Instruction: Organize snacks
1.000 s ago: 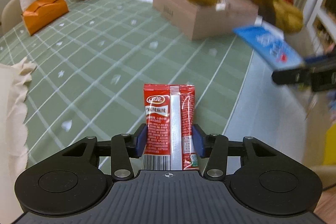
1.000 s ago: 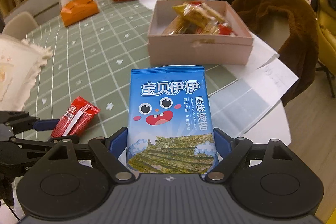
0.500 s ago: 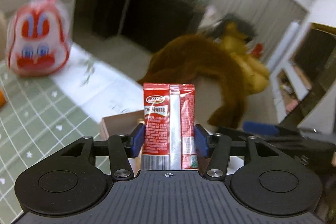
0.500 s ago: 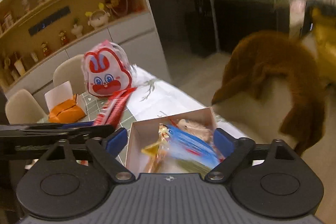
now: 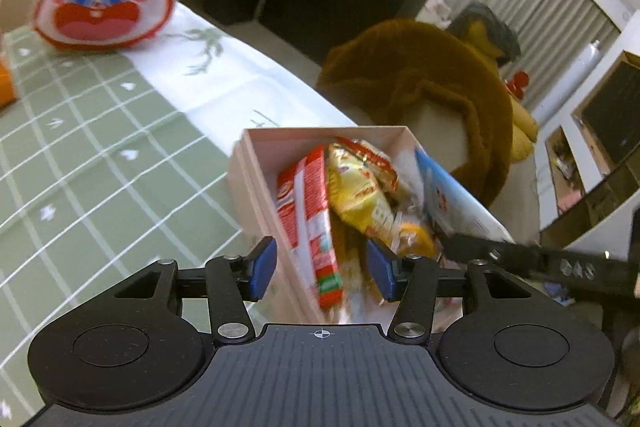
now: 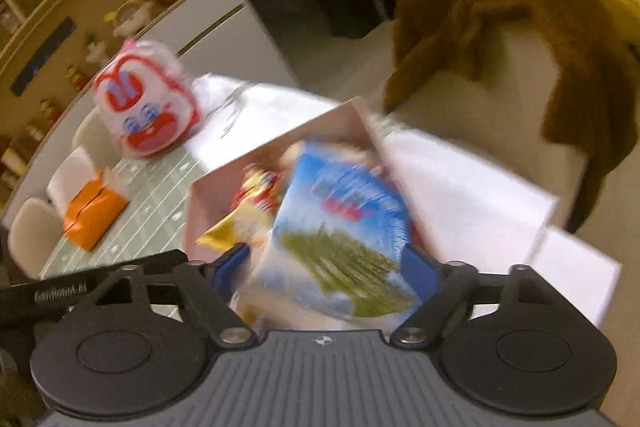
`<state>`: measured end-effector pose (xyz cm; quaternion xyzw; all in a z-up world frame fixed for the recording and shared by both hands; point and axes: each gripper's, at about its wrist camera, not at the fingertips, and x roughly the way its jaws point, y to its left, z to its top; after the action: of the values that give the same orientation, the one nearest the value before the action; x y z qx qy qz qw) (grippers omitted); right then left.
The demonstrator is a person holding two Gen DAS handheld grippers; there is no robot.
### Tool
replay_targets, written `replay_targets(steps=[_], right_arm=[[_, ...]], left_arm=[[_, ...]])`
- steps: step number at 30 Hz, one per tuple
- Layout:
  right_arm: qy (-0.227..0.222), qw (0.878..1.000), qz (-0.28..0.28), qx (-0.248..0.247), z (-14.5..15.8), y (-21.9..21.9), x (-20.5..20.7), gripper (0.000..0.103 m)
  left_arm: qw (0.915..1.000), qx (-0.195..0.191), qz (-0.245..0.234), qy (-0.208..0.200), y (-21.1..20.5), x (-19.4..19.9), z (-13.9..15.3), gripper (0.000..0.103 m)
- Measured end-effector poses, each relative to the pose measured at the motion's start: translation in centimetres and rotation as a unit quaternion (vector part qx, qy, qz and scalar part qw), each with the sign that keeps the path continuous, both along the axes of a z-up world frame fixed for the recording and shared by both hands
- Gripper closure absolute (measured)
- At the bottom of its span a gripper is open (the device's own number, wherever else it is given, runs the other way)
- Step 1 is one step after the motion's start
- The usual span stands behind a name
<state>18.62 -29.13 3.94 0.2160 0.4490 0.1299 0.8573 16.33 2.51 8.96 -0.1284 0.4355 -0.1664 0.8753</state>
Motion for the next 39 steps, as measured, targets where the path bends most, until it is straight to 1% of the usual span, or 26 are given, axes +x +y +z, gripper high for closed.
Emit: replay_targets(steps=[1, 3, 5, 6, 8, 10, 12, 15, 17, 18, 21, 23, 24, 25, 26, 28, 31, 34, 36, 38, 39], right_arm=[[-0.005, 1.000, 0.009, -0.001, 0.1, 0.9, 0.0, 0.021], [-0.024, 0.999, 0.025, -0.031, 0.7, 2.6, -0.2, 0.021], [-0.035, 0.998, 0.035, -0.031, 1.4, 3.2, -1.1, 0.021], [-0.041, 0.998, 0.038, -0.028, 1.9, 3.3, -1.9, 0.021], [-0.064, 0.996, 0.038, -0.052, 2.9, 4.3, -4.5, 0.020], [-0.087, 0.992, 0.027, -0.086, 3.3, 5.6, -7.7, 0.012], [-0.092, 0.990, -0.004, -0.107, 2.6, 7.5, -11.4, 0.006], [-0.068, 0.987, -0.023, -0.143, 0.1, 9.8, -14.8, 0.006], [-0.041, 0.985, -0.014, -0.166, -1.9, 11.2, -15.9, 0.006], [-0.030, 0.984, -0.013, -0.172, -2.6, 11.6, -16.1, 0.006], [-0.010, 0.982, -0.021, -0.186, -3.6, 12.5, -16.9, 0.005], [-0.011, 0.978, -0.029, -0.207, -3.7, 13.1, -17.4, 0.003], [-0.013, 0.976, -0.035, -0.216, -3.8, 13.3, -17.6, 0.000], [-0.012, 0.974, -0.048, -0.220, -3.9, 13.3, -17.8, 0.000], [-0.014, 0.976, -0.059, -0.211, -3.9, 13.0, -18.0, 0.000], [-0.026, 0.974, -0.076, -0.214, -4.0, 12.9, -18.5, 0.000], [-0.051, 0.972, -0.080, -0.215, -4.5, 12.8, -19.4, 0.000], [-0.062, 0.971, -0.085, -0.215, -4.7, 12.8, -19.7, 0.000], [-0.071, 0.970, -0.089, -0.216, -4.8, 13.0, -19.7, 0.000], [-0.093, 0.969, -0.089, -0.213, -5.2, 13.0, -20.1, 0.000], [-0.093, 0.969, -0.089, -0.213, -5.2, 12.9, -20.1, 0.000]], left_arm=[[1.0000, 0.001, 0.005, -0.002, 0.3, -1.1, -0.2, 0.048], [0.9998, 0.006, 0.016, -0.005, 1.0, -3.3, -0.4, 0.048], [0.9996, 0.018, 0.018, -0.007, 1.9, -5.7, -0.6, 0.048], [0.9995, 0.027, 0.017, -0.009, 2.2, -7.2, -0.8, 0.048], [0.9984, 0.051, 0.020, -0.016, 2.6, -9.9, -1.5, 0.048], [0.9962, 0.076, 0.036, -0.019, 2.7, -12.2, -2.3, 0.048], [0.9941, 0.097, 0.043, -0.023, 2.6, -14.6, -3.8, 0.048], [0.9891, 0.139, 0.037, -0.030, 2.3, -17.2, -5.3, 0.048], [0.9871, 0.152, 0.031, -0.039, 2.1, -17.6, -5.9, 0.047], [0.9850, 0.163, 0.024, -0.052, 1.8, -17.8, -6.1, 0.046], [0.9797, 0.186, 0.008, -0.073, 1.0, -17.4, -6.6, 0.043], [0.9794, 0.184, 0.004, -0.084, 0.7, -17.1, -6.9, 0.044], [0.9800, 0.181, 0.007, -0.084, 0.7, -17.0, -6.9, 0.043], [0.9799, 0.181, 0.009, -0.085, 0.6, -17.0, -6.9, 0.043], [0.9794, 0.182, 0.010, -0.087, 0.4, -17.1, -6.8, 0.043], [0.9786, 0.182, 0.012, -0.094, 0.3, -17.1, -7.0, 0.042], [0.9776, 0.181, 0.015, -0.106, 0.2, -17.4, -7.1, 0.042], [0.9760, 0.182, 0.015, -0.119, 0.1, -17.7, -7.3, 0.042], [0.9764, 0.179, 0.015, -0.120, 0.2, -17.8, -7.3, 0.042], [0.9764, 0.179, 0.015, -0.119, 0.2, -17.7, -7.3, 0.042], [0.9764, 0.179, 0.015, -0.120, 0.2, -17.8, -7.3, 0.042]])
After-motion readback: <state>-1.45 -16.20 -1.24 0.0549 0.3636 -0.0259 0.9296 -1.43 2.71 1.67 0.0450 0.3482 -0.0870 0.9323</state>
